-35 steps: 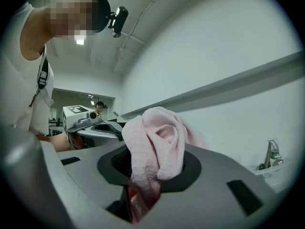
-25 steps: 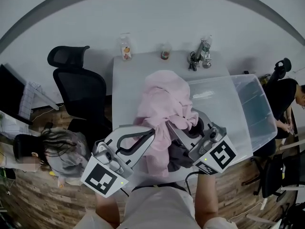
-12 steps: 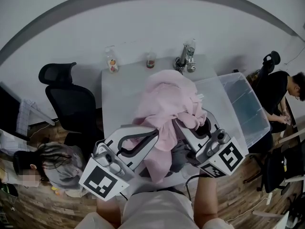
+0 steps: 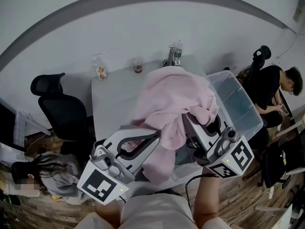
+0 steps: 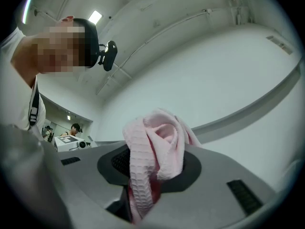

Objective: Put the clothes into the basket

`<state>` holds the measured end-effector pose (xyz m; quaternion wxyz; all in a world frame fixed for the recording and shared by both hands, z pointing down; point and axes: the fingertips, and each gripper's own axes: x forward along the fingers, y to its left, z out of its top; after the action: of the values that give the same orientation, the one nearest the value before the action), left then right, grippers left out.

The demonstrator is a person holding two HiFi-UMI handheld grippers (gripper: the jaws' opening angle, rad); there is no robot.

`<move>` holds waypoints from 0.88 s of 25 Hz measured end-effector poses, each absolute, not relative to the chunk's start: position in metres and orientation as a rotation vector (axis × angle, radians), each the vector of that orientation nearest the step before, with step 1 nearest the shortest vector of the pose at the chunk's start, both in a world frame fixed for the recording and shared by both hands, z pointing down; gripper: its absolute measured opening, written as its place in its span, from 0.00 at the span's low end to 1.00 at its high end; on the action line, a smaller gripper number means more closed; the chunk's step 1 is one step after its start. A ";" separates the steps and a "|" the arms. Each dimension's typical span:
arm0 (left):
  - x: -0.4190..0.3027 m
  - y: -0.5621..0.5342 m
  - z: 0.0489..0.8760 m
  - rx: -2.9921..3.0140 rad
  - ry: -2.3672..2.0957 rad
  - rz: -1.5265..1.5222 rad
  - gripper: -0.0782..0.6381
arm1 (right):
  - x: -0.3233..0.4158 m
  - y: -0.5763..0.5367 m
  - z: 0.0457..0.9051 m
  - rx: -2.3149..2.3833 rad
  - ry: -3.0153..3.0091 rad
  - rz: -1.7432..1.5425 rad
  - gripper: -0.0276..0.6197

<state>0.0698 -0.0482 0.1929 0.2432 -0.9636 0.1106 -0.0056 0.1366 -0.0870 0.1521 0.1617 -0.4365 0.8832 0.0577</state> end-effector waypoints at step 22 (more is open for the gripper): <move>0.216 -0.031 0.206 -2.649 -0.005 0.000 0.11 | 0.316 -0.059 0.155 -1.439 2.263 0.120 0.23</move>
<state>0.2157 -0.0307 0.2057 0.2436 -0.9699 -0.0020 0.0000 0.3155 -0.0587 0.1546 0.2266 -0.5223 0.8210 0.0436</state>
